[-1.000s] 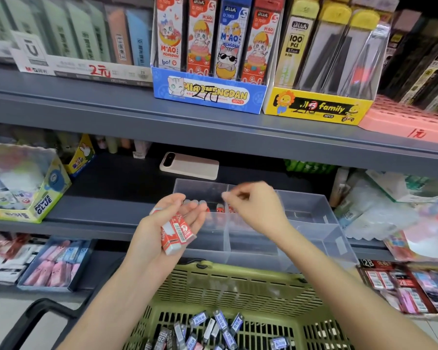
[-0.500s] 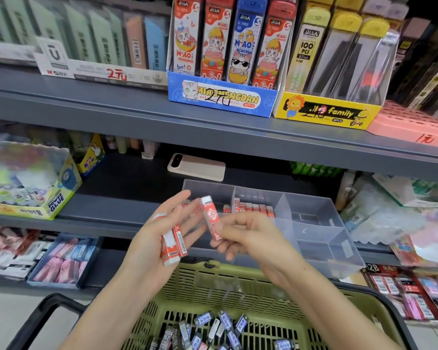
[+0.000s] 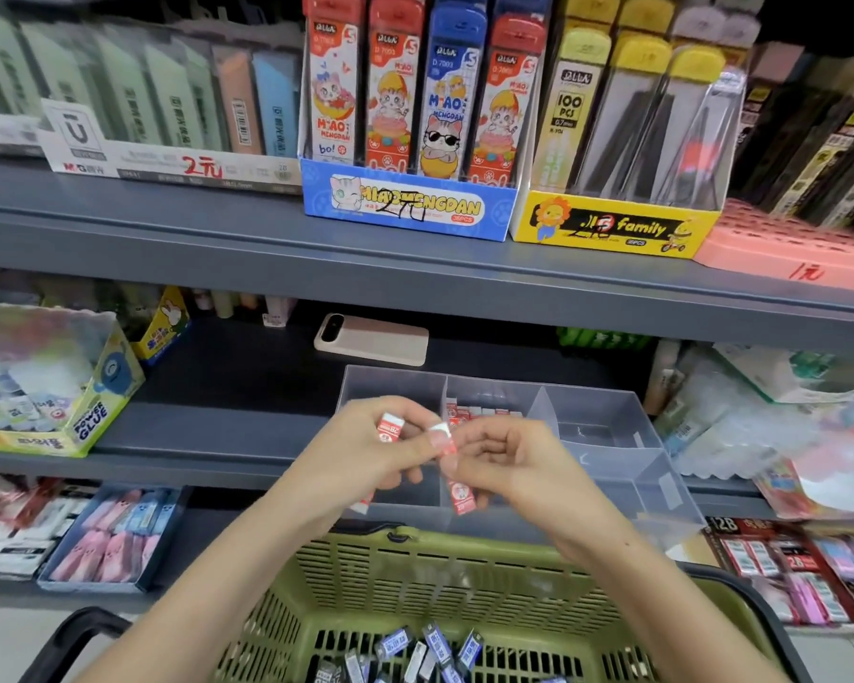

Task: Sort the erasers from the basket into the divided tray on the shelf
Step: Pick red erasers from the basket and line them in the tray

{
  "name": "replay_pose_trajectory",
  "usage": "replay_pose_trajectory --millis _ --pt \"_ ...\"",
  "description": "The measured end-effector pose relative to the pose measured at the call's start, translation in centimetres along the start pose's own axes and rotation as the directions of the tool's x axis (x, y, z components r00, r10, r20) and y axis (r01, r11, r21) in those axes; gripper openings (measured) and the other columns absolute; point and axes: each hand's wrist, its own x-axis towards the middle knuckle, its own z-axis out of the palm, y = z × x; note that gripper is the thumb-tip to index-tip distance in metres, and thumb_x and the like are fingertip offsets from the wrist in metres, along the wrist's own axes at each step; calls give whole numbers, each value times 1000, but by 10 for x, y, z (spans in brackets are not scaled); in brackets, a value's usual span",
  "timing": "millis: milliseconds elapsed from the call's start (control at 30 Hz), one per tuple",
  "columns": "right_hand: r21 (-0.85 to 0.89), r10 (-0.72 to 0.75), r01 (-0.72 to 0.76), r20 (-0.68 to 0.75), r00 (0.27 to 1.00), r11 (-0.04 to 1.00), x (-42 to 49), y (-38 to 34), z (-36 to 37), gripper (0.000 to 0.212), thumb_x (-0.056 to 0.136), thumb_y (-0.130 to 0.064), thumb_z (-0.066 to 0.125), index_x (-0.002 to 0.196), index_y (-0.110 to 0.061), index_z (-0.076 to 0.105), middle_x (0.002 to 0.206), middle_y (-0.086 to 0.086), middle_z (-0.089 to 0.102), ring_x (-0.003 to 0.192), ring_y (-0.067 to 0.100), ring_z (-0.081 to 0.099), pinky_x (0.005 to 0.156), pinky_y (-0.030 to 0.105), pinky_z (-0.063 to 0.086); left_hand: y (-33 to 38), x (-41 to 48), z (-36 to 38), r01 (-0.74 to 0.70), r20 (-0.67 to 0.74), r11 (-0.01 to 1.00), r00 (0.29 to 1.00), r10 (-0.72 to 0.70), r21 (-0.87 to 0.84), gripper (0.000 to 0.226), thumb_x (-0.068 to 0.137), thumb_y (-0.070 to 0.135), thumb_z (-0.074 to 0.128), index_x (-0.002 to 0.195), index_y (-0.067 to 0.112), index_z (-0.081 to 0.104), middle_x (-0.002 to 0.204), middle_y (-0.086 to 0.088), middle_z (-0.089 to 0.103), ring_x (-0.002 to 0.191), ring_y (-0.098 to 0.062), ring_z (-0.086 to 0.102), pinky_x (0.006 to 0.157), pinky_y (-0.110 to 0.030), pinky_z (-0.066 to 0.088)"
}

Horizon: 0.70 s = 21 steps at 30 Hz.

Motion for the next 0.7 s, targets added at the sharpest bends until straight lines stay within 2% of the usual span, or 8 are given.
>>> replay_pose_trajectory --millis 133,200,233,300,367,467,567,700 --pt "-11 42 -48 -345 938 999 29 -3 -43 12 75 -3 74 81 5 68 54 7 60 41 12 49 41 21 42 -1 19 -3 64 -96 986 992 -80 -152 8 90 17 62 91 14 70 69 -6 66 56 -12 57 50 -21 43" --pt "-234 14 -130 -441 898 964 52 -1 -52 16 75 -14 75 72 1 69 52 9 57 43 16 49 46 24 43 -3 24 -2 111 -113 921 980 -165 -374 12 89 15 60 94 6 66 68 -9 62 53 -13 57 45 -20 42" --pt "-411 13 -203 -421 907 889 62 0 -52 23 76 -24 74 64 -5 67 52 9 56 47 19 50 51 27 44 -4 25 -1 137 -102 858 971 -214 -494 16 87 17 62 94 4 65 67 -10 61 51 -14 56 42 -19 42" --pt "-689 82 -325 -361 929 648 78 3 -45 36 78 -40 67 56 -12 61 55 3 56 57 21 55 58 25 43 -5 26 3 183 -57 701 951 -304 -689 23 81 19 63 96 0 62 64 -11 57 50 -15 54 40 -20 41" --pt "-758 122 -350 -342 932 550 93 8 -37 26 77 -38 66 68 -14 63 70 3 63 71 22 61 60 22 41 -5 27 5 200 -13 565 936 -351 -800 29 74 15 64 98 -1 60 65 -11 54 52 -16 52 42 -21 42" --pt "-756 87 -362 -378 922 545 102 16 -29 19 78 -29 65 85 -11 71 90 5 71 90 23 66 69 22 48 -6 29 4 201 17 467 930 -368 -861 35 67 12 66 99 -1 60 66 -11 53 54 -17 51 47 -24 46" --pt "-773 -9 -298 -365 931 560 93 23 -25 19 78 -31 67 85 -15 74 89 6 71 89 23 65 66 21 43 -8 29 4 199 29 422 926 -376 -884 36 66 12 66 99 0 60 64 -10 52 54 -16 51 49 -27 47" --pt "-689 52 -230 -269 962 687 85 26 -33 27 85 -31 63 83 -6 72 89 13 70 87 29 63 66 27 43 -10 28 5 189 36 382 927 -374 -905 38 67 11 66 103 1 60 65 -10 53 56 -16 51 53 -27 48"
